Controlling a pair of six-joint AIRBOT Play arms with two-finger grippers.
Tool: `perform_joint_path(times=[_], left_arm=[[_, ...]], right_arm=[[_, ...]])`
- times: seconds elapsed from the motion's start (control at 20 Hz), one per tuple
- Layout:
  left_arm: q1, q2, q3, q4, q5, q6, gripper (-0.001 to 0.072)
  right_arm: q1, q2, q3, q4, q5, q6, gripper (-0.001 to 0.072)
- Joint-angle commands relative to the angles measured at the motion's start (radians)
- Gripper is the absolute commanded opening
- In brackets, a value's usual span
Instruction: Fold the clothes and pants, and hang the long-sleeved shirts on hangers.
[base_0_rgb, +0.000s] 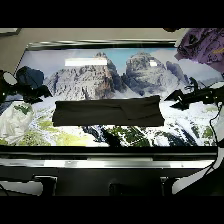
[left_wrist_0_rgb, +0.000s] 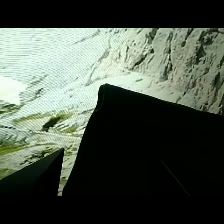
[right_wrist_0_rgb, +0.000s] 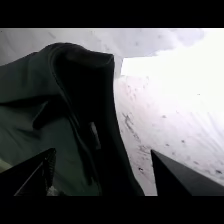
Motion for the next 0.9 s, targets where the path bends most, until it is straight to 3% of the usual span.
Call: perform_joint_path(times=[0.0, 0.45, 0.55, 0.6, 0.7, 0.85], left_arm=[[0.0, 0.002, 0.002, 0.003, -0.003, -0.003, 0.0616], [0.0, 0.002, 0.002, 0.003, -0.002, -0.028, 0.0616], [0.0, 0.002, 0.002, 0.003, -0.002, -0.028, 0.0615], [0.0, 0.002, 0.002, 0.002, -0.002, -0.028, 0.0616], [0.0, 0.002, 0.002, -0.013, -0.002, -0.027, 0.0615], [0.0, 0.002, 0.002, -0.078, 0.0, -0.027, 0.0573]], right_arm=[[0.003, -0.076, -0.001, 0.07, 0.01, -0.05, 0.0662], [0.097, -0.124, -0.003, 0.09, 0.062, -0.058, 0.0656], [0.112, -0.124, -0.003, 0.086, 0.083, -0.043, 0.0576], [0.118, -0.123, -0.003, 0.076, 0.085, -0.033, 0.0569], [0.134, -0.118, -0.002, 0.047, 0.084, -0.023, 0.0392], [0.153, -0.092, -0.002, 0.024, 0.082, -0.006, 0.0034]])
